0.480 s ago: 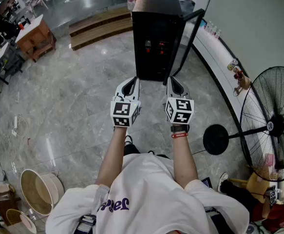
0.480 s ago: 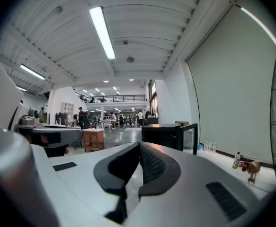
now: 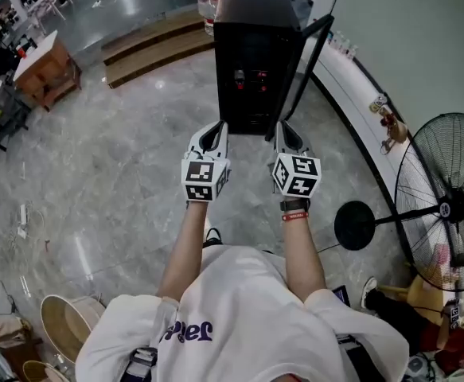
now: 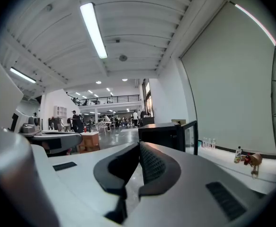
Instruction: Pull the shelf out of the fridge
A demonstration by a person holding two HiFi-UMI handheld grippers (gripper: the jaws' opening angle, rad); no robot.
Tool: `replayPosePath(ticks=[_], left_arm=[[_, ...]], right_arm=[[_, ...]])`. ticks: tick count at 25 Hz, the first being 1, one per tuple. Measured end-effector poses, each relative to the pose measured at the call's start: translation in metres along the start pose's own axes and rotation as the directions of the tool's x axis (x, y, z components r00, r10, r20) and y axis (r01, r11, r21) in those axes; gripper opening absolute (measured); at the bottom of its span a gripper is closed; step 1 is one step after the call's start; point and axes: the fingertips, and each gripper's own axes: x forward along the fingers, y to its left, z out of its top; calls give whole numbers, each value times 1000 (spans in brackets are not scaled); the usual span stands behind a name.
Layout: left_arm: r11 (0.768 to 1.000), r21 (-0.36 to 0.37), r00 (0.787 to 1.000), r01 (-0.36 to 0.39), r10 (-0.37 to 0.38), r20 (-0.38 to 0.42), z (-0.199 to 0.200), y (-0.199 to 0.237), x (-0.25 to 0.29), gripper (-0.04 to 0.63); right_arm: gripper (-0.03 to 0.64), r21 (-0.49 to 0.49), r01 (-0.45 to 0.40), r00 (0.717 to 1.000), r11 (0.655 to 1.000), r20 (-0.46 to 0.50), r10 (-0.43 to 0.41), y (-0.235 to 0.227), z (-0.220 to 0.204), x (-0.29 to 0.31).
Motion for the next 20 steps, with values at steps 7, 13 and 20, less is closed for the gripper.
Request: replayPosePath(ticks=[7,13,20], left_arm=[[1000,5,999,26,-26,27,5,41,28,20],[998,0,998,56,-56,8,-2,77,37,20],[996,-12,996,86,-87,-12,-19,109,37,20]], right_arm=[[17,-11,6,1000,1000,-8,-6,20,4,53],[17,-22,31,999,999,-25,-32,44,-4,81],[18,-14,60,998,998,-33,-60,67,-18,100]])
